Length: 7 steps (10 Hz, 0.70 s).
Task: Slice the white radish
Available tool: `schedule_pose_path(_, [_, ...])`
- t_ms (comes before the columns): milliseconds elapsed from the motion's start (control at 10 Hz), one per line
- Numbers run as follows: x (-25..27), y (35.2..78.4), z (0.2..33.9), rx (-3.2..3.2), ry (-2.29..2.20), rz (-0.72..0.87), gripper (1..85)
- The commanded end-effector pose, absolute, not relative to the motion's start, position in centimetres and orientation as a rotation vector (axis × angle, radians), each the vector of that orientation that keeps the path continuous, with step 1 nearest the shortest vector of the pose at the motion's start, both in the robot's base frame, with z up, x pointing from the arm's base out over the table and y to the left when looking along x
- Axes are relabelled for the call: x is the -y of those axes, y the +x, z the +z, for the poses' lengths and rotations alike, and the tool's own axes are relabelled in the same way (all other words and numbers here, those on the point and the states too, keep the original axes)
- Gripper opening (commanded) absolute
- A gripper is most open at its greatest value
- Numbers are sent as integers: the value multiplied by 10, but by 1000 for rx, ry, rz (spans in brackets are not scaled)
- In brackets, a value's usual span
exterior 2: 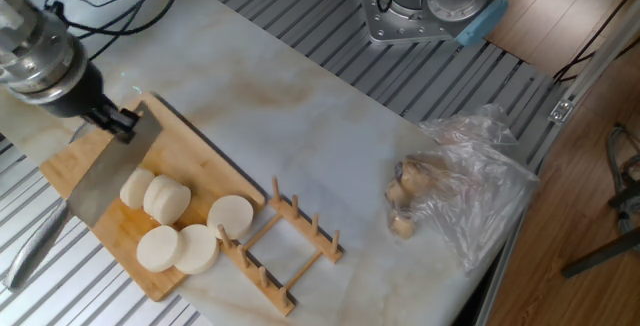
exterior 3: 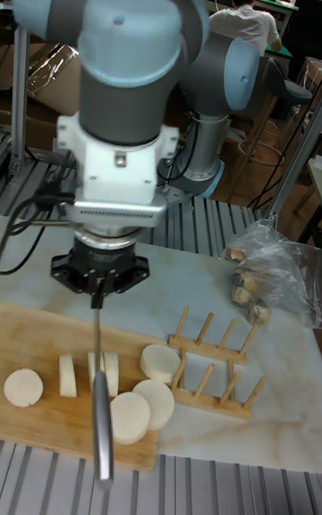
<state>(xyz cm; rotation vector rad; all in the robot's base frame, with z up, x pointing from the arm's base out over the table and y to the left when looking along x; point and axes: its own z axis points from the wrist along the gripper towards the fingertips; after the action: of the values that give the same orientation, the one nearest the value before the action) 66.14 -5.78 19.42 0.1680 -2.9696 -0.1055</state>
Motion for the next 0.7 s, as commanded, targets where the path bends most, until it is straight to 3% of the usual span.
schedule_pose_path(0, [0, 645, 227, 2952, 33, -131, 13])
schedule_pose_path(200, [-40, 641, 233, 2945, -25, -149, 13])
schedule_pose_path(600, [-98, 622, 204, 2950, -144, -107, 13])
